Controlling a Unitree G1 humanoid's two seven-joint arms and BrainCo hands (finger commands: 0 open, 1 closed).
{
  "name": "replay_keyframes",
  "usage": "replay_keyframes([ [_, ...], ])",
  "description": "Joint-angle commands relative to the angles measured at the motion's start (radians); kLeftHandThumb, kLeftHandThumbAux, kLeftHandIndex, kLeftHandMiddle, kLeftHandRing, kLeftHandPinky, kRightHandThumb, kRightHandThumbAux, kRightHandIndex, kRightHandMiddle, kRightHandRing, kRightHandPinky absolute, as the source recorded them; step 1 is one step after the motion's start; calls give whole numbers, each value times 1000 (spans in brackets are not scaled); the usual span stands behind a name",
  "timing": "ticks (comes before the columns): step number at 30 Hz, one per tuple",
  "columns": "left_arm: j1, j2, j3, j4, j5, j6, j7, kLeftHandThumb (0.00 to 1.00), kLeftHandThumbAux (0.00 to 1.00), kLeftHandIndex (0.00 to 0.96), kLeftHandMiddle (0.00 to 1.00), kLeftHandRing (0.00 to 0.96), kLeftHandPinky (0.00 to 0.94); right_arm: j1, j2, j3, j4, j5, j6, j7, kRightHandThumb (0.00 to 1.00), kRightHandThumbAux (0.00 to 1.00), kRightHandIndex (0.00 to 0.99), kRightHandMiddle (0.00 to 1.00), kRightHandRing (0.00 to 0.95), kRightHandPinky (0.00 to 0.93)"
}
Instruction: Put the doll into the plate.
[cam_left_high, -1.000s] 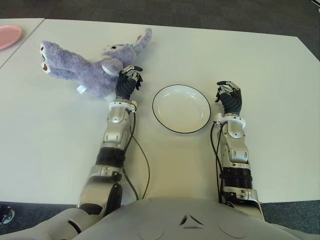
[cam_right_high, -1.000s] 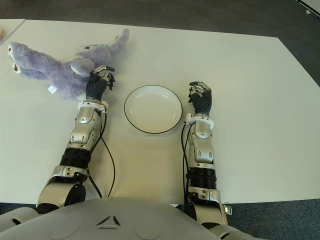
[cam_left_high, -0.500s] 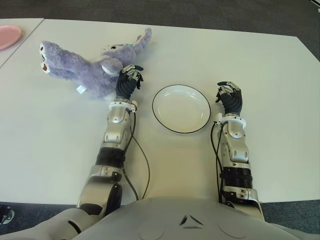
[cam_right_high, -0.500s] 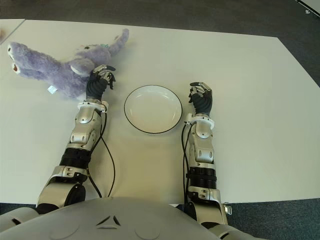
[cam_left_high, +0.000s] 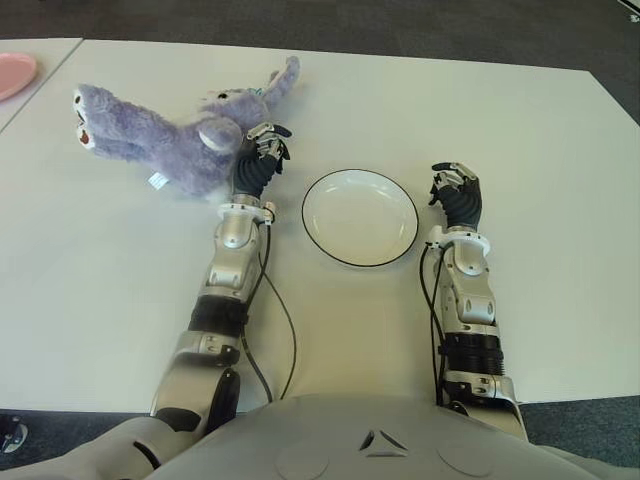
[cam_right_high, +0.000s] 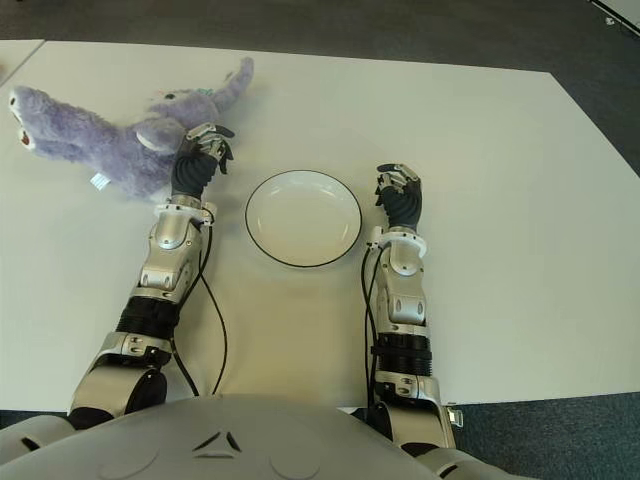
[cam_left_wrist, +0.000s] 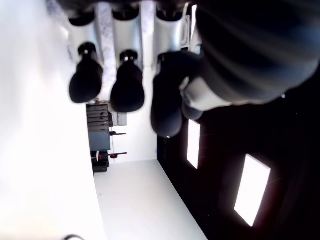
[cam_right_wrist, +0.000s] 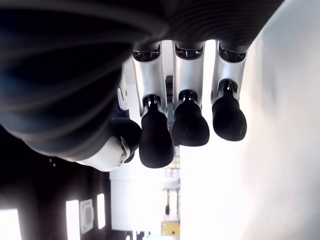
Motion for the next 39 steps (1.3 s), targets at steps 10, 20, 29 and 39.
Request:
replay_keyframes([
  [10, 110, 58, -28, -148, 148, -98, 58, 712, 703, 441, 763, 789, 720, 62, 12, 4, 52, -2, 19, 9, 710, 716, 440, 758, 776, 735],
  [20, 167, 84, -38, -320, 286, -103, 125, 712, 702, 440, 775, 794, 711, 62, 19, 7, 59, -4, 3, 9, 713, 714, 441, 772, 782, 767],
  [29, 167, 156, -60, -364, 547, -104, 248, 711, 700, 437, 771, 789, 786, 59, 22, 16, 61, -18, 1, -5, 715, 712, 441, 776, 779, 771],
  [39, 149, 250, -64, -411, 715, -64, 305, 716, 690, 427, 522, 512, 480, 59, 19, 27, 61, -25, -2, -8, 716, 711, 442, 778, 780, 783],
])
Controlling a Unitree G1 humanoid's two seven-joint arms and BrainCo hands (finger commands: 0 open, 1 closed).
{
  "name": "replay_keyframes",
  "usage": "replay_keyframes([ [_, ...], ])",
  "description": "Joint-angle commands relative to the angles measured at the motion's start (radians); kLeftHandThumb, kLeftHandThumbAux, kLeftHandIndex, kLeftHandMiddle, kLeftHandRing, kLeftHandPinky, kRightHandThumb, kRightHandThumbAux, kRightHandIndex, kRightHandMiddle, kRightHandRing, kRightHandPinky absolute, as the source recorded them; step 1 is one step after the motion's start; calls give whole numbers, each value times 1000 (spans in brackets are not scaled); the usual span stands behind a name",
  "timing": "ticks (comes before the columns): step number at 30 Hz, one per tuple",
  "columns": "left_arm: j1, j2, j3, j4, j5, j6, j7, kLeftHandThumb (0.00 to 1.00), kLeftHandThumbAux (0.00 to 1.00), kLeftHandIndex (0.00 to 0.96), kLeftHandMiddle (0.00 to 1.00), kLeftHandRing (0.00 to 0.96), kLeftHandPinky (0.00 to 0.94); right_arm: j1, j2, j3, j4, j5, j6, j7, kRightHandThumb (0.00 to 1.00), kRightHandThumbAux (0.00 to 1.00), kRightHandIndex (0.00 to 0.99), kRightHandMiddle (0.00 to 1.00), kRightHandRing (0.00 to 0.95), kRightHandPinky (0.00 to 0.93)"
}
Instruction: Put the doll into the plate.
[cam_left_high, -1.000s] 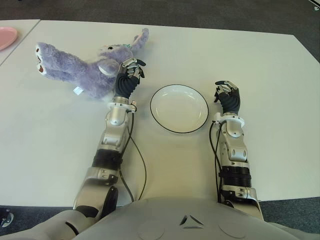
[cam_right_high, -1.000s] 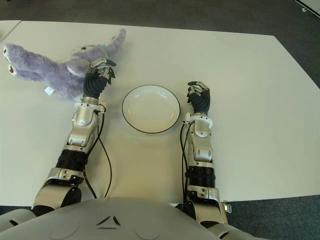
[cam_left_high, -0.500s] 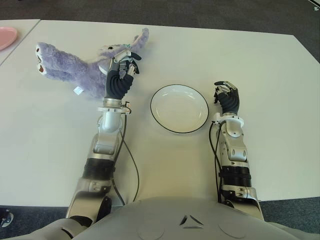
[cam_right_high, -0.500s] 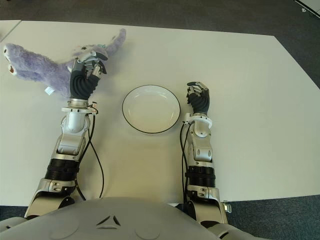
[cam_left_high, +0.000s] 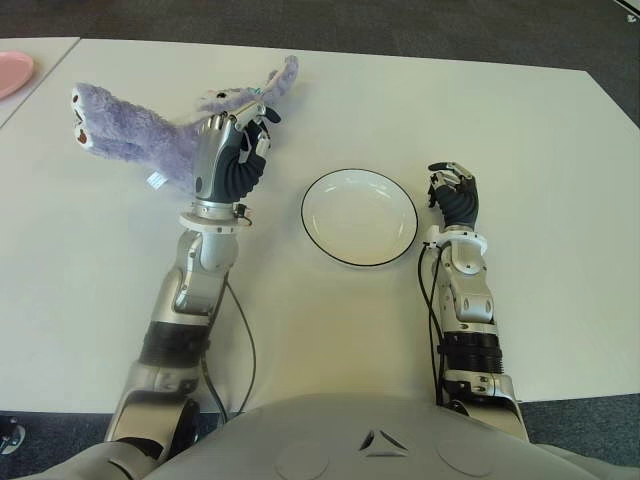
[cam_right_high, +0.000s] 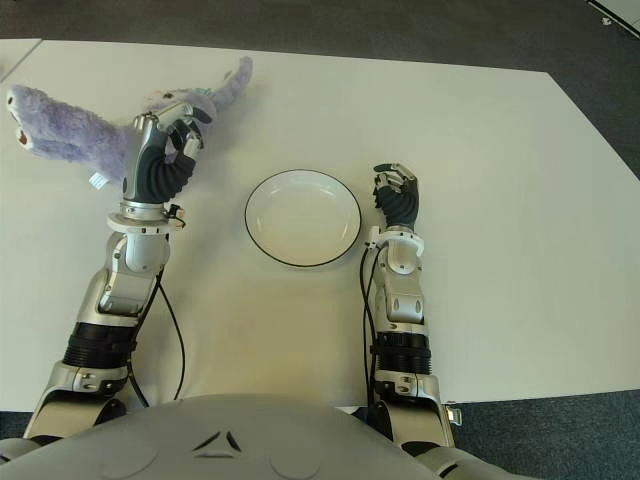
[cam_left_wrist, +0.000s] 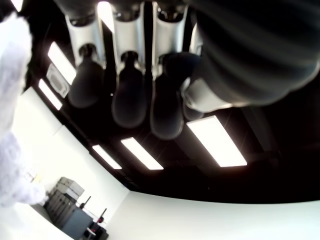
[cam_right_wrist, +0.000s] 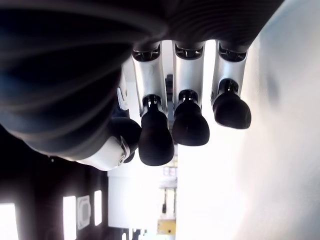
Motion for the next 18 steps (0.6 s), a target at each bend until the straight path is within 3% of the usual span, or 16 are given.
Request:
replay_keyframes([
  [1, 3, 57, -10, -16, 79, 27, 9, 716, 689, 426, 496, 481, 452, 61, 17, 5, 53, -10, -2, -3, 716, 710, 442, 778, 781, 784],
  [4, -2, 94, -18, -20, 128, 40, 10, 713, 689, 420, 405, 378, 332, 57, 15, 6, 62, -13, -2, -6, 716, 710, 443, 776, 781, 759],
  [7, -13, 132, -28, -18, 178, 60, 8, 665, 496, 280, 289, 250, 186, 55, 13, 10, 66, -17, -2, -9, 716, 710, 443, 774, 779, 752],
  [10, -28, 159, -38, -5, 212, 84, 8, 626, 422, 208, 209, 166, 84, 53, 13, 13, 69, -20, -2, -10, 716, 710, 443, 773, 778, 749],
  [18, -73, 210, -59, 79, 265, 144, 29, 508, 336, 102, 55, 20, 4, 52, 13, 23, 75, -27, -1, -12, 715, 710, 443, 777, 781, 751],
])
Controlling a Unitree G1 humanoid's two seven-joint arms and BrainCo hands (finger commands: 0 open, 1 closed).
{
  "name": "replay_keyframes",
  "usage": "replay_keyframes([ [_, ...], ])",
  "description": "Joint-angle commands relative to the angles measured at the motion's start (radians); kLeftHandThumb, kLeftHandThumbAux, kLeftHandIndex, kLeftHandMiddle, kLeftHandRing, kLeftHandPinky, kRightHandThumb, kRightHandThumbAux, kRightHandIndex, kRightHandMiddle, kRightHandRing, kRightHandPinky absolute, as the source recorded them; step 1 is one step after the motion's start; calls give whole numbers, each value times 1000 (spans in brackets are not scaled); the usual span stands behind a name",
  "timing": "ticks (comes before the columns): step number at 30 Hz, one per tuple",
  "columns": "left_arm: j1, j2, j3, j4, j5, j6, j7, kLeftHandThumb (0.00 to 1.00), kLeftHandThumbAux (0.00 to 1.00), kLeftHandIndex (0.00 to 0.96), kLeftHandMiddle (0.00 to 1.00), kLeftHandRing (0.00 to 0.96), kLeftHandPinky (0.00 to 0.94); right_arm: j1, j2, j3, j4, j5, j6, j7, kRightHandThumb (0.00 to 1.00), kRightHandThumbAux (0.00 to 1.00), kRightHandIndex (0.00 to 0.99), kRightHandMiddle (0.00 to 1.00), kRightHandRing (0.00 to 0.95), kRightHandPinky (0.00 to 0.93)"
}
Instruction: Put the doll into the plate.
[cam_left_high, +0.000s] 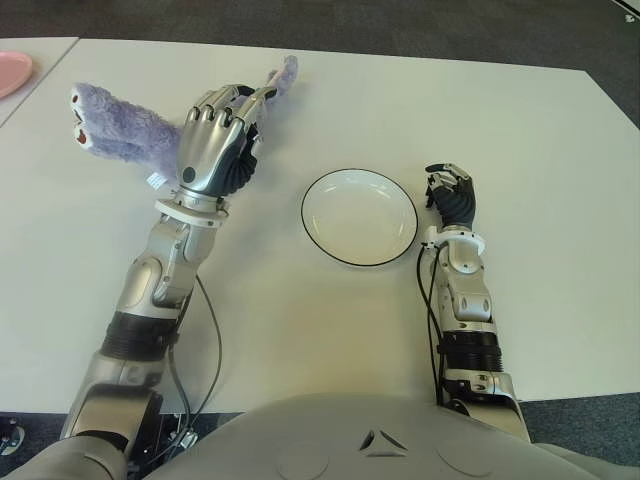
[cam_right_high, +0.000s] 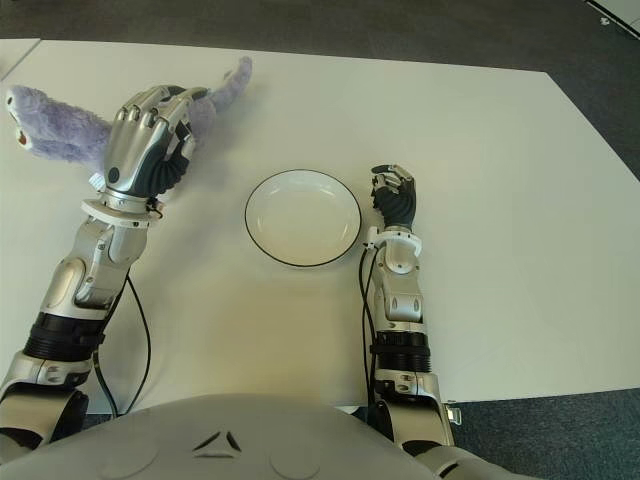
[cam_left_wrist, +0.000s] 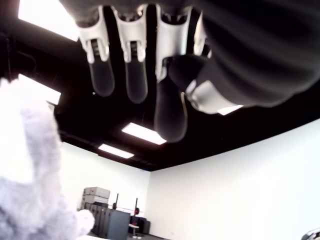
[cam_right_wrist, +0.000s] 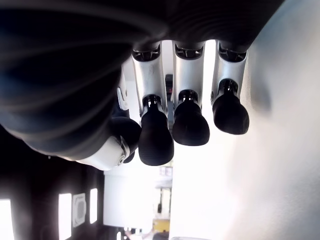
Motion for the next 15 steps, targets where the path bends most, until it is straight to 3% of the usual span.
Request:
replay_keyframes([
  [1, -34, 33, -24, 76, 36, 34, 25, 498, 330, 96, 46, 13, 2, 57, 20, 8, 55, -10, -2, -2, 715, 710, 443, 777, 782, 751],
  [7, -93, 72, -57, 154, 68, 76, 35, 389, 293, 69, 7, 1, 0, 53, 17, 7, 73, -9, -15, 6, 714, 711, 443, 777, 786, 727],
  [12, -155, 101, -92, 232, 87, 119, 12, 204, 253, 17, 0, 0, 0, 51, 18, 7, 85, -6, -30, 13, 713, 711, 443, 780, 792, 736],
  [15, -178, 117, -105, 258, 82, 139, -6, 155, 236, 5, 0, 0, 0, 49, 20, 6, 90, -4, -36, 14, 713, 711, 443, 783, 795, 735],
])
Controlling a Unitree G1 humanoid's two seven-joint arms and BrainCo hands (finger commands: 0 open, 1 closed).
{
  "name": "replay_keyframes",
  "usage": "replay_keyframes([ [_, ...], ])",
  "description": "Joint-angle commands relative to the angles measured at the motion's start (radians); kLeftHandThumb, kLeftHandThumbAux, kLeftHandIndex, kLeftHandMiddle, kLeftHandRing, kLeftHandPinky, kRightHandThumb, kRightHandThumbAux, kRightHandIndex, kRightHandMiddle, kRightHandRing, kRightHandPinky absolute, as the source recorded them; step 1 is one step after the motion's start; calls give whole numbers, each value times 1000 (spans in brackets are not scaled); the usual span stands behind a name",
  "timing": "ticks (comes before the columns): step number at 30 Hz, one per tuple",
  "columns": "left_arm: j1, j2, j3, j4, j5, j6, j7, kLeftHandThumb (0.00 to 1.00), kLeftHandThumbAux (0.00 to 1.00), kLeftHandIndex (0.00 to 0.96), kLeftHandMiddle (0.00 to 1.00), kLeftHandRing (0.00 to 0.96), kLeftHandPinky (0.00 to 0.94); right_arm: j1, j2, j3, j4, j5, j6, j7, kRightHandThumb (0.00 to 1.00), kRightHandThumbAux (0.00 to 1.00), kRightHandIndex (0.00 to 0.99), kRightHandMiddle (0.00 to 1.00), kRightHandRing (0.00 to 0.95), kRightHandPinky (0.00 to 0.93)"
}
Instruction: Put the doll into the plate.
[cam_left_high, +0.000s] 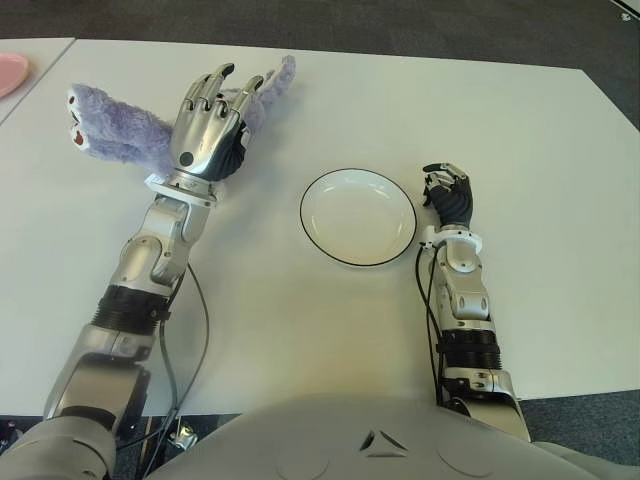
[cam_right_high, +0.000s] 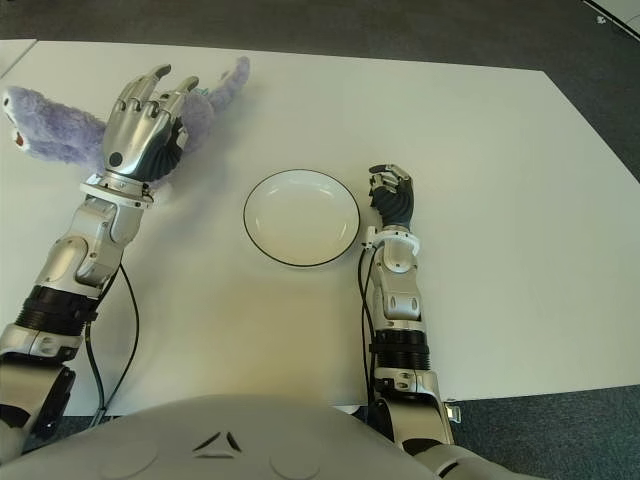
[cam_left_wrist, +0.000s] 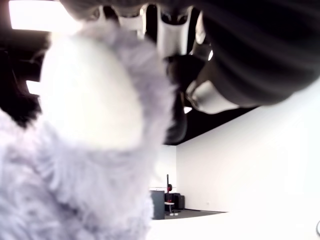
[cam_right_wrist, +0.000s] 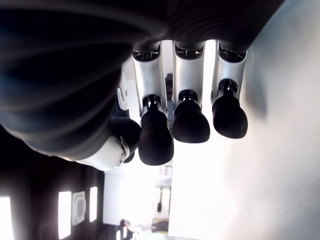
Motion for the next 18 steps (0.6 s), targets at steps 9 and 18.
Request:
replay_keyframes([
  [9, -101, 55, -51, 115, -6, 86, -79, 124, 213, 0, 0, 0, 0, 58, 20, 1, 76, 6, -19, 13, 712, 712, 443, 784, 794, 727],
  [18, -148, 60, -73, 152, -27, 177, -201, 170, 166, 0, 0, 0, 0, 50, 23, 0, 85, -1, -17, 3, 711, 711, 443, 797, 806, 746],
])
